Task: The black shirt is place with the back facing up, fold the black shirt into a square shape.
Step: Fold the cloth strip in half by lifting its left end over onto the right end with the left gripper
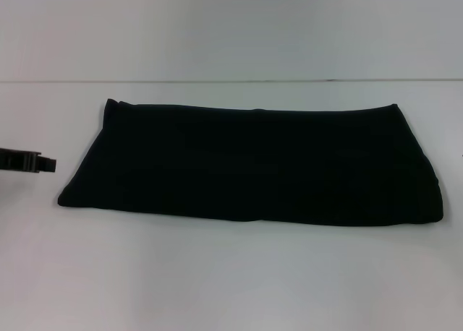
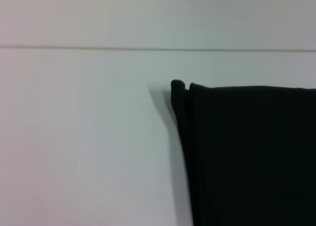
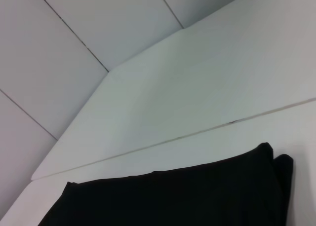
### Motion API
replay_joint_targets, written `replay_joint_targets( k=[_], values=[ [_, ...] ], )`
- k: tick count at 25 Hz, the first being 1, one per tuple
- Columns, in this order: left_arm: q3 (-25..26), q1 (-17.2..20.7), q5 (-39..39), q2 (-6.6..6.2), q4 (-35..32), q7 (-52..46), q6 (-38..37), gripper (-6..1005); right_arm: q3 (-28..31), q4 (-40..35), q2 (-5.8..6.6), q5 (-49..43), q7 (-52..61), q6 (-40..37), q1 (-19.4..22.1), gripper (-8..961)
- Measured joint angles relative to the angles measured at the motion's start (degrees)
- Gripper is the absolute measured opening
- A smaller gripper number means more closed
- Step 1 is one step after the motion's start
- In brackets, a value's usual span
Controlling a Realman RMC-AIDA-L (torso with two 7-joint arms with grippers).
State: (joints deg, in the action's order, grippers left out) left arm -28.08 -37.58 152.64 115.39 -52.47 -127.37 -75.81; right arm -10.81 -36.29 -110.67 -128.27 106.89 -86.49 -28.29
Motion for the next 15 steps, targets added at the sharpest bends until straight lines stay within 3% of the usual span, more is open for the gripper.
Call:
replay_joint_targets(
  k=[15],
  values=[
    [-0.2, -1.4, -2.4, 0.29, -0.7, -0.9, 0.6, 221, 0.4, 0.0, -0.23, 0.2, -0.1, 0.8, -0.3, 806]
  ],
)
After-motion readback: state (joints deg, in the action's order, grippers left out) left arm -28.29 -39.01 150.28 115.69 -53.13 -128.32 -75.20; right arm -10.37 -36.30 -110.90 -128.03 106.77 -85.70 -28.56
